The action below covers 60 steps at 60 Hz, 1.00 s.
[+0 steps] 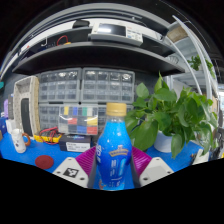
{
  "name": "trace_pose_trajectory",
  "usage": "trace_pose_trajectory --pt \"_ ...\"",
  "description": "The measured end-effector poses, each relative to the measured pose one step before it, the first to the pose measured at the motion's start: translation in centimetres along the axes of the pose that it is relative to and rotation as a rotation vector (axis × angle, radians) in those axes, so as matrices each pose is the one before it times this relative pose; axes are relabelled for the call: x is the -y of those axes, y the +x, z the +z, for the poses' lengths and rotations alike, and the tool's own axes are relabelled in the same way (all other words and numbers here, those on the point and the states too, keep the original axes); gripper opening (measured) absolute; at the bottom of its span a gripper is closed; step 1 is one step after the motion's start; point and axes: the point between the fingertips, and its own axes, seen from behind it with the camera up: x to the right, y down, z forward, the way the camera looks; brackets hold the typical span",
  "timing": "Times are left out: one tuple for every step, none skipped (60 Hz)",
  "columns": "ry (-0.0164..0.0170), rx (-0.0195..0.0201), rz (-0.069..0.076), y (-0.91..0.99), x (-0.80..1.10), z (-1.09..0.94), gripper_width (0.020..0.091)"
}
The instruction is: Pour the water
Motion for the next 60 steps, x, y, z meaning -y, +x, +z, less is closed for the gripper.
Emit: trace_pose_trajectory --pt "0.00285 -0.00399 -0.0023 0.081 0.001 0.094 0.0525" --pt "0.01245 -0.00347 -0.0021 0.011 0.192 0.061 0.0524" --pt "0.00234 0.00205 -0.0029 -0.099 -0.036 0.04 0.0516" --pt "0.00385 0.00635 -0.0046 -0.188 0.031 0.044 0.05" --pt "0.00438 0.00542 -0.0062 -0.132 0.066 0.016 0.0482" --pt "0.00155 0.00124 -0.007 0.004 0.036 0.014 0.0477" --pt "0.00142 -0.00059 -0.0034 0.083 0.107 0.09 0.0455" --pt "-0.0005 -0.00147 0.0007 -0.006 -0.07 -0.034 0.044" --pt "0.00043 0.00077 0.0021 -0.07 0.005 -0.006 0.0419" --pt "0.00014 -0.00118 -0.0006 -0.019 -0.014 -0.002 0.0395" --pt "0.00017 -0.00509 -0.0016 -0.023 0.005 0.033 0.038" --pt "-0.00027 -0.00324 -0.0011 0.05 -0.003 -0.015 0.0366" --pt "-0.00028 -0.00099 0.0008 -0.001 -0.007 0.011 0.0357" --pt "-0.00008 -0.00191 0.0006 0.016 -0.012 0.006 0.0351" --pt "-0.00024 -0.0027 -0.0001 0.058 -0.002 -0.007 0.0352" --pt "0.00003 -0.00094 -0.0005 0.004 -0.011 0.009 0.035" --pt "-0.00183 -0.00292 -0.0032 -0.116 0.036 -0.036 0.035" --pt "-0.0005 0.00002 -0.0059 -0.066 0.007 -0.008 0.0351" --pt "-0.00069 0.00026 -0.0052 -0.076 0.029 -0.013 0.035" --pt "-0.00135 -0.00118 -0.0039 -0.056 -0.005 0.001 0.035" --pt "-0.0022 -0.00353 -0.005 -0.011 -0.01 -0.015 0.0351" --pt "-0.003 -0.00551 -0.0063 -0.17 -0.048 0.015 0.035" --pt "-0.0038 -0.00139 -0.0102 -0.124 0.003 0.011 0.0349" --pt "-0.00357 -0.00047 -0.0134 -0.157 0.037 0.007 0.0348" --pt "-0.00273 -0.00144 -0.0153 -0.187 0.066 0.011 0.0348" --pt "-0.00273 -0.00153 -0.0163 -0.223 0.095 -0.014 0.0348" --pt "-0.0018 -0.00145 -0.0198 -0.264 0.13 -0.029 0.0349" --pt "-0.00099 -0.00189 -0.0238 -0.312 0.174 -0.12 0.0349" --pt "0.00312 -0.00078 -0.0249 -0.502 0.172 0.008 0.0348" --pt "0.00301 0.00039 -0.0286 -0.449 0.286 0.032 0.0348" --pt "0.00327 0.0016 -0.0323 -0.53 0.328 0.032 0.0348" --pt "0.00382 0.00254 -0.0353 -0.601 0.373 0.035 0.0349" --pt "0.00535 0.0036 -0.0366 -0.652 0.438 0.042 0.0349" --pt "0.0069 0.00488 -0.0383 -0.685 0.498 0.047 0.0348" --pt "0.004 0.00665 -0.0383 -0.547 0.526 0.018 0.0348" --pt "0.0059 0.00258 -0.0387 -0.753 0.413 0.089 0.0349" --pt "0.00544 0.00427 -0.0389 -0.626 0.538 0.11 0.0348" --pt "0.00704 0.0026 -0.0369 -0.64 0.596 0.138 0.0349" --pt "0.00748 0.00329 -0.0375 -0.677 0.652 0.168 0.0349" --pt "0.00787 0.00479 -0.0378 -0.681 0.684 0.159 0.035" --pt "0.00858 0.00582 -0.0386 -0.718 0.743 0.207 0.035" --pt "0.00946 0.00831 -0.0366 -0.529 0.851 0.238 0.035" --pt "0.00937 0.00454 -0.0353 -0.657 0.788 0.243 0.0349" --pt "0.00813 0.00485 -0.0359 -0.608 0.766 0.251 0.0349" --pt "0.00725 0.00158 -0.0362 -0.656 0.707 0.15 0.0348" --pt "0.00578 0.00421 -0.0377 -0.56 0.737 0.23 0.0349" --pt "0.00705 0.00403 -0.0372 -0.521 0.764 0.23 0.0349" --pt "0.00715 0.00431 -0.0372 -0.514 0.775 0.291 0.0349" --pt "0.00812 0.00361 -0.0366 -0.456 0.812 0.219 0.035" --pt "0.01058 0.00246 -0.0353 -0.392 0.836 0.199 0.0349" --pt "0.01219 0.00036 -0.0342 -0.348 0.876 0.219 0.0349" --pt "0.01079 -0.00111 -0.0351 -0.329 0.83 0.206 0.0349" --pt "0.01359 0.0097 -0.0402 -0.008 0.616 0.263 0.0348" --pt "0.00423 -0.0071 -0.0407 -0.405 0.751 0.058 0.0348" --pt "0.00686 -0.00258 -0.0426 -0.197 0.767 0.179 0.0348" --pt "0.00832 -0.00423 -0.0391 -0.15 0.739 0.22 0.0349" --pt "0.00758 -0.00463 -0.0378 -0.106 0.705 0.212 0.0348" --pt "0.00691 -0.00443 -0.0381 -0.046 0.669 0.151 0.0348" --pt "0.00725 -0.0037 -0.0372 -0.108 0.637 0.133 0.0348" --pt "0.00798 -0.00371 -0.0355 -0.044 0.607 0.159 0.0347"
